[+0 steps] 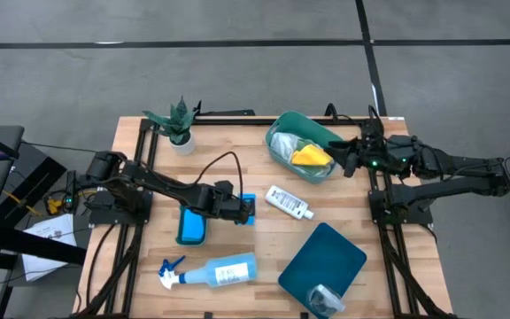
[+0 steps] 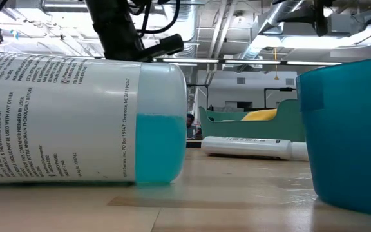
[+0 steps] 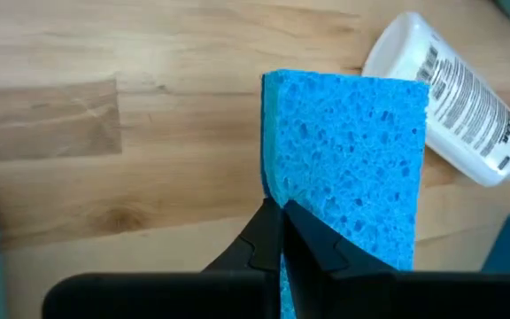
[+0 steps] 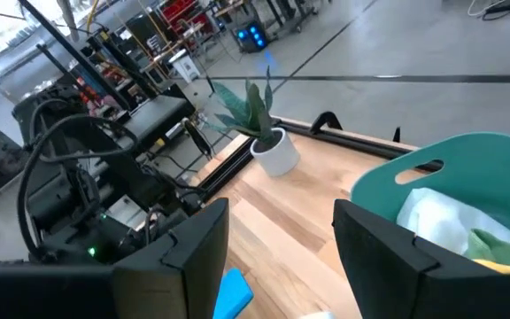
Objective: Pick & Place Kitchen Items
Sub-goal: Put the blue sponge into the small green bin
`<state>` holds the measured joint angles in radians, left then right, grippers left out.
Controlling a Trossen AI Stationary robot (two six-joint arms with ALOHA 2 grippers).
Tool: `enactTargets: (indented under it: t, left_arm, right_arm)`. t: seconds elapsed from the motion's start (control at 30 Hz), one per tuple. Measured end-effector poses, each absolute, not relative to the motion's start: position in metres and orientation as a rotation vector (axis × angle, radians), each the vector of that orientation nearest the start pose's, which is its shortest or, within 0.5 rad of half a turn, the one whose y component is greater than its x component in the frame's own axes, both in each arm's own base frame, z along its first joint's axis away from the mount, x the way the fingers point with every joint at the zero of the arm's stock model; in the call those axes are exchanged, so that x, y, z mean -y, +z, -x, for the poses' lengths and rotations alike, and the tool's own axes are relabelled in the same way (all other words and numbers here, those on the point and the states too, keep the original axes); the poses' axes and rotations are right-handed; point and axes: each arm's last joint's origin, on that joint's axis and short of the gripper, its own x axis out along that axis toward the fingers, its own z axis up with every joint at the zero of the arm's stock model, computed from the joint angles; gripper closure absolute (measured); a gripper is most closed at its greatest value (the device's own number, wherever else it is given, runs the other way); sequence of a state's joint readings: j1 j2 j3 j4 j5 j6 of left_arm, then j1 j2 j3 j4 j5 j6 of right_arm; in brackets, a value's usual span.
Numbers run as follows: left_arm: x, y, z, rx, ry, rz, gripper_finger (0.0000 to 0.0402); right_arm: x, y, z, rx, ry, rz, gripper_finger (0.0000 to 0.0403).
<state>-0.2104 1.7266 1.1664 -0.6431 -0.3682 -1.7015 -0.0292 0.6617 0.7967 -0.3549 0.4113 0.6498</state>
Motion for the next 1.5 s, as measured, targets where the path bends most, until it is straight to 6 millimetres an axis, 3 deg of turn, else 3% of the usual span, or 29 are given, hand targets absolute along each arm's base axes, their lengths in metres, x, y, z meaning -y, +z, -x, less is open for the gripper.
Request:
enactTargets:
  t: [0.3,1.0,1.33,1.5]
  left_arm:
    - [0.064,0.192,-0.334,-0.654,1.018,1.176,0.0401]
    - [0.107,0.19,-0.308,-0.74,1.063,1.159,0.0401]
    - [0.104,0.217,-0.285,-0.704,1.082,1.128,0.0401]
    - [0.096,0.22,-0.262,-0.685,1.071,1.154,0.0401]
  right_arm:
    - [0.016,0.337,-0.138,-0.06,-0.506,-0.61,0.0207]
    - [0.016,0.337,-0.139,-0.056,-0.51,-0.651,0.0207]
    - [0.016,0.335,-0.143,-0.07,-0.516,-0.654,0.0207]
    - [0.016,0.333,-0.147,-0.084,-0.52,-0.651,0.0207]
